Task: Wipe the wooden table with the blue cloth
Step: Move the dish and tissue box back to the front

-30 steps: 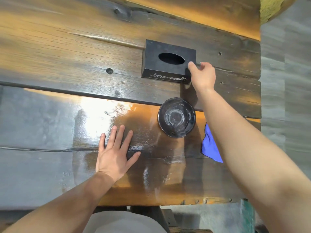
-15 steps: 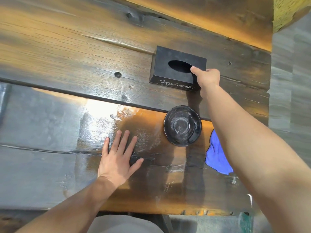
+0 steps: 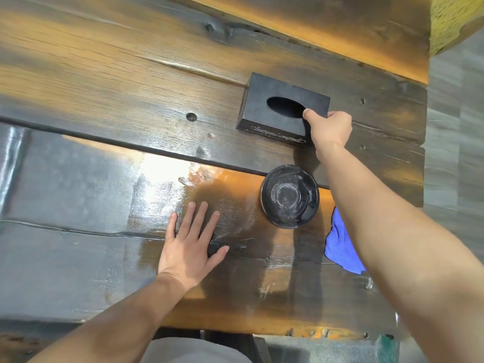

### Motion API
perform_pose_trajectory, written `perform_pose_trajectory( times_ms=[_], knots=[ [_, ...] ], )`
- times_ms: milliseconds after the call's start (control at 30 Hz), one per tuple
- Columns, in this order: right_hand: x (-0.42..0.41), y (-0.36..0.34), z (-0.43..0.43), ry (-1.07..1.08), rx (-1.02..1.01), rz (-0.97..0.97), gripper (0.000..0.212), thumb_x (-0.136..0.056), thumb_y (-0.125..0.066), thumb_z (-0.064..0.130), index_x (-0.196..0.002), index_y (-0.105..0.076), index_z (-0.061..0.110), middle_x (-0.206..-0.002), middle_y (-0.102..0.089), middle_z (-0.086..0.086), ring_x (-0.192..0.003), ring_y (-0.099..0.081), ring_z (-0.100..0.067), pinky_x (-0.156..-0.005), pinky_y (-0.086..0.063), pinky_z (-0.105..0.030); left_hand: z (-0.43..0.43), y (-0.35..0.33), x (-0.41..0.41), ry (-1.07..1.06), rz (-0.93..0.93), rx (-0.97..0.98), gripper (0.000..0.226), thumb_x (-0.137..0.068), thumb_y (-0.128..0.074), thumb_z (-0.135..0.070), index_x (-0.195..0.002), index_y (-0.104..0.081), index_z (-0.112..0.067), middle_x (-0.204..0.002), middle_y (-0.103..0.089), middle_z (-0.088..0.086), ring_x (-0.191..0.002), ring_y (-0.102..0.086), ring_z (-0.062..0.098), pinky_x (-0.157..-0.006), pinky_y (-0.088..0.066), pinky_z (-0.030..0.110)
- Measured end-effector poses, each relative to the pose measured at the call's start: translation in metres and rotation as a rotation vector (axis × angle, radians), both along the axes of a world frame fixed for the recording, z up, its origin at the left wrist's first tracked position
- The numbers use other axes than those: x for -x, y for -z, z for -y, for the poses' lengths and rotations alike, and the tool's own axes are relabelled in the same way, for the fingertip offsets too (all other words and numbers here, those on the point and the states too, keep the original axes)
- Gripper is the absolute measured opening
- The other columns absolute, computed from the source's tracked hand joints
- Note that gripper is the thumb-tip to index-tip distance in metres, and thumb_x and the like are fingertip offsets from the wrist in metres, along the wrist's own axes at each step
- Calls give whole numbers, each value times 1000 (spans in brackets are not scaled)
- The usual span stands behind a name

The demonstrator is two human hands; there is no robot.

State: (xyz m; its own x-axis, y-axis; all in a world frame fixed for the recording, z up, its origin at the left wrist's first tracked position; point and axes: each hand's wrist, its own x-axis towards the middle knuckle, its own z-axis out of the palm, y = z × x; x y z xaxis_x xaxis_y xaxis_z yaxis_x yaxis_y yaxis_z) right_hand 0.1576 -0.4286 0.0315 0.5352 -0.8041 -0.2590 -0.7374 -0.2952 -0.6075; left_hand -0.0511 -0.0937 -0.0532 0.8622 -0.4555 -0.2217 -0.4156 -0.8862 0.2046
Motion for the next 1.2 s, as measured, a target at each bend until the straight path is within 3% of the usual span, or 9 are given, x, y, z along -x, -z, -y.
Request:
perform_pose_trajectory(
  times_ms=[133,300,367,467,600,733,900,1067,1200],
  knots=[
    [11,-14,-15,5,25,39,59,-67,-78,44,-53,-26,21,-49,-30,6,-49,-25,-19,-53,-29,-32,0,-2,-1,2,-12,-9,82,-97,-32,-75,-163,-29,-26,-172,-22,7,-161,-12,28,-127,-10,60],
    [39,-28,-57,-23,-39,66,47,-73,-79,44,-49,-45,22,-48,-50,13,-47,-44,-13,-56,-45,-31,-1,-9,-2,15,-67,-29,83,-98,-19,-78,-166,-12,-30,-175,-6,2,-162,5,25,-128,0,57],
    [53,-30,-76,-46,-47,74,45,-75,-79,46,-52,-49,21,-50,-53,11,-48,-47,-13,-56,-47,-31,-3,-14,-4,9,-80,-8,82,-98,-21,-77,-165,-15,-30,-175,-10,2,-162,3,24,-128,-2,57],
    [74,-28,-103,-94,-68,57,40,-75,-78,47,-55,-53,22,-55,-59,9,-52,-51,-13,-54,-40,-27,-7,-19,-5,-48,-107,92,78,-99,-36,-72,-159,-39,-23,-171,-26,1,-161,-11,23,-129,-11,54],
    [94,-20,-133,-126,-91,-2,43,-70,-75,54,-68,-66,12,-67,-71,0,-64,-64,-21,-59,-49,-34,-17,-24,-5,-149,-127,283,68,-95,-62,-56,-146,-57,-11,-162,-42,6,-156,-26,21,-130,-5,43],
    [103,-14,-155,-152,-78,-70,43,-71,-73,56,-70,-66,13,-68,-70,0,-68,-66,-24,-62,-54,-34,-31,-28,2,-215,-106,210,68,-92,-66,-56,-145,-54,-16,-158,-46,8,-154,-32,26,-126,-18,51],
    [108,-9,-166,-144,-69,-111,46,-74,-73,54,-67,-58,11,-68,-68,-4,-66,-65,-26,-57,-43,-31,-51,-20,12,-149,-107,207,76,-96,-50,-63,-155,-44,-15,-167,-36,6,-160,-20,22,-130,-9,42],
    [113,-4,-171,-165,-56,-138,43,-76,-72,55,-86,-71,13,-82,-74,-3,-77,-69,-26,-73,-59,-37,-50,-25,10,-153,-150,181,78,-96,-52,-62,-158,-39,-17,-170,-30,4,-161,-13,20,-130,-7,43],
    [114,-1,-171,-180,-57,-132,47,-77,-70,58,-90,-70,13,-86,-74,-4,-81,-70,-27,-77,-61,-43,-49,-27,10,-155,-163,182,78,-97,-50,-63,-159,-38,-17,-171,-27,3,-161,-10,18,-130,-6,43]
  ],
)
